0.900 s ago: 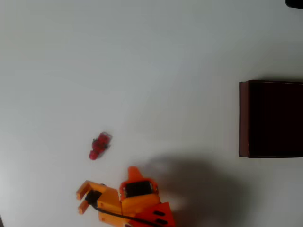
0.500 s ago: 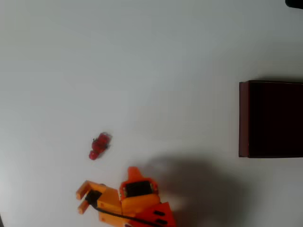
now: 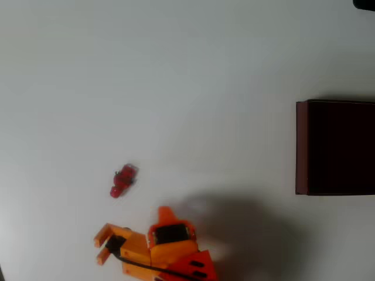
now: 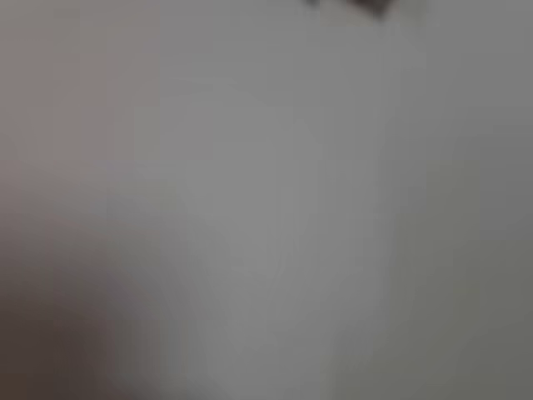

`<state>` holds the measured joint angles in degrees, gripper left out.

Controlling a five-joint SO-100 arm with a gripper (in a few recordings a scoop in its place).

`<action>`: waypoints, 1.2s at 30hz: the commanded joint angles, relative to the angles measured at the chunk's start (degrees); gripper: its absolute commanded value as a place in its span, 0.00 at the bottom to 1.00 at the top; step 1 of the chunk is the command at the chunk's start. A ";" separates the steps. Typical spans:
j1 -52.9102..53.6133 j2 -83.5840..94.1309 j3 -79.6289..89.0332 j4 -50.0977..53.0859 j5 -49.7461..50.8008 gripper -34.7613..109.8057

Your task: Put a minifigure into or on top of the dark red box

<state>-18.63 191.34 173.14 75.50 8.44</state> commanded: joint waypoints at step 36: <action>4.48 0.53 -0.26 1.58 12.48 0.24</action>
<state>-15.12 191.34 173.14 75.50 11.34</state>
